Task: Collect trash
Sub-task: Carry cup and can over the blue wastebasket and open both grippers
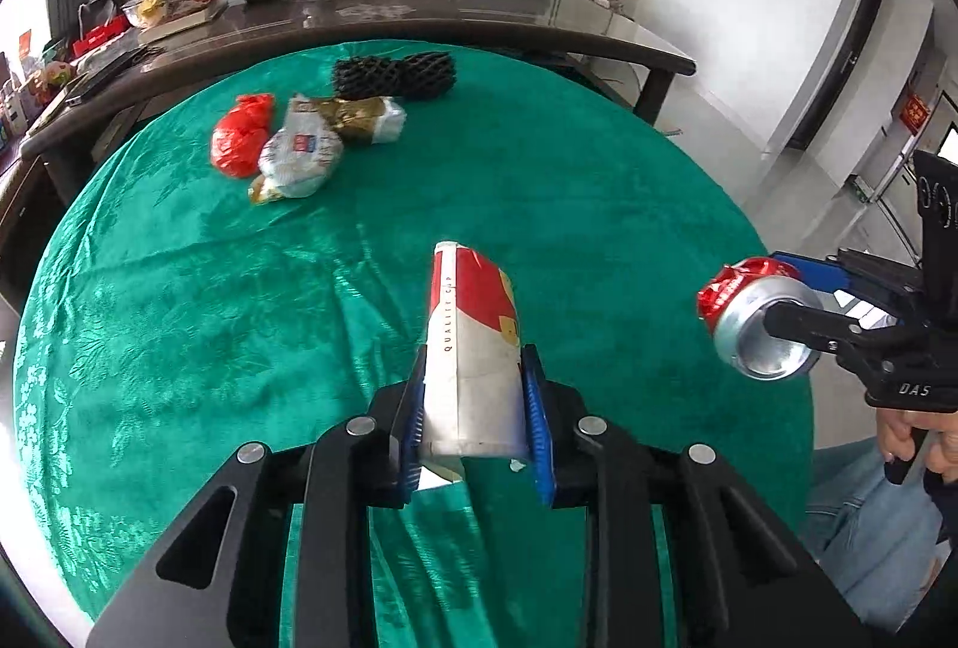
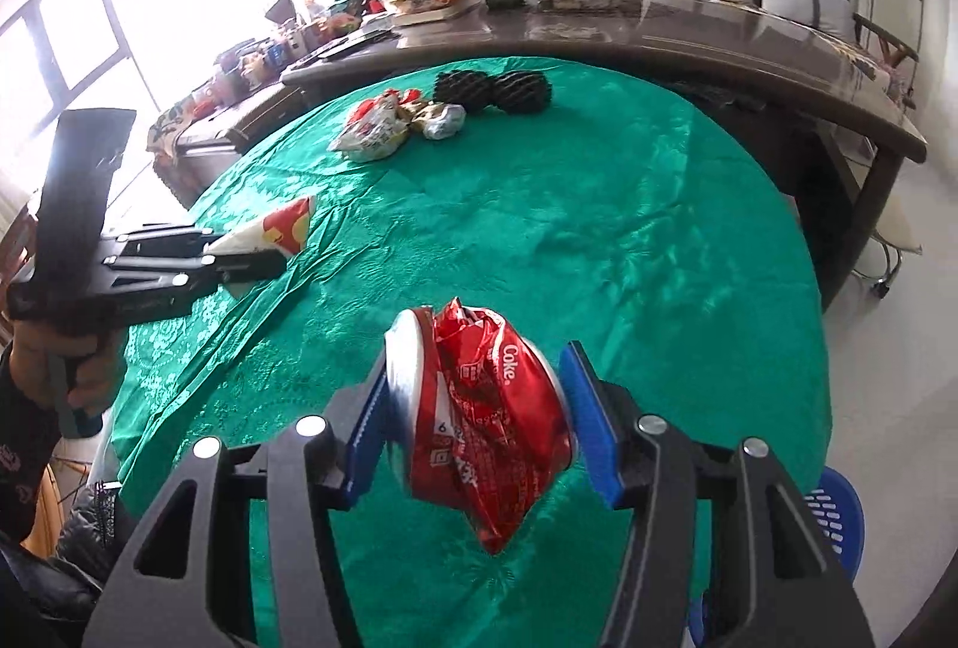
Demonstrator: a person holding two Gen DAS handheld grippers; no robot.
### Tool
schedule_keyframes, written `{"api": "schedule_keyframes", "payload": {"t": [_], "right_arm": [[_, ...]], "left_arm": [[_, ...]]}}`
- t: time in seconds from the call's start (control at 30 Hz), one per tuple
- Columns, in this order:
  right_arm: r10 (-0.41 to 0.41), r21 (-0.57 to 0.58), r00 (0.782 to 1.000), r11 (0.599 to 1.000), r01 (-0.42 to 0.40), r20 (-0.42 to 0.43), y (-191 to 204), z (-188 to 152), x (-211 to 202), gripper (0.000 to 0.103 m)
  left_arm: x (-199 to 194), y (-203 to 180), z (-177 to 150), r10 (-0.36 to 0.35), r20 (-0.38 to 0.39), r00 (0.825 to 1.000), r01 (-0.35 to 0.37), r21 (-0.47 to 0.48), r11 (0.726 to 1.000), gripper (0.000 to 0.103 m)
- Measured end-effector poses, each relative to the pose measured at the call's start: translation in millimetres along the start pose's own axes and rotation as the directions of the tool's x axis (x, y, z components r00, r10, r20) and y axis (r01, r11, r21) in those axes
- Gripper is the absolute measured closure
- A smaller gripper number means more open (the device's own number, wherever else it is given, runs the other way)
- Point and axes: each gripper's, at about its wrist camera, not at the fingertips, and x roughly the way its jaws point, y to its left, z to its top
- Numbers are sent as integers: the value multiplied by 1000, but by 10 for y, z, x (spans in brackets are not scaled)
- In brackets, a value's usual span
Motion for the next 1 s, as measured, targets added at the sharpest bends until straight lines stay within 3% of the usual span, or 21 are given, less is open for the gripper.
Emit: {"api": "schedule_keyframes", "payload": {"t": [0.13,0.4,0.7,0.83,1.0], "right_arm": [[-17,57,999,998,14,48,-226,-11,-222,49],[-176,175,981,972,160,80,-1031,-248,-831,49],[-375,359,926,858,367,-49,-2071,-820,-1109,49],[-399,429,913,813,394,-83,-2383,-1045,-1094,49],[-398,505,913,773,384,-85,-2627,-1232,-1088,49]], "left_arm": [[83,-372,86,-46,-9,999,46,33,998,75],[308,-1370,266,-165,-41,985,169,125,978,75],[784,-2634,403,-280,-131,951,302,213,929,75],[1044,-3107,373,-302,-178,937,339,240,910,74],[1438,-3553,328,-314,-226,922,368,264,892,73]]}}
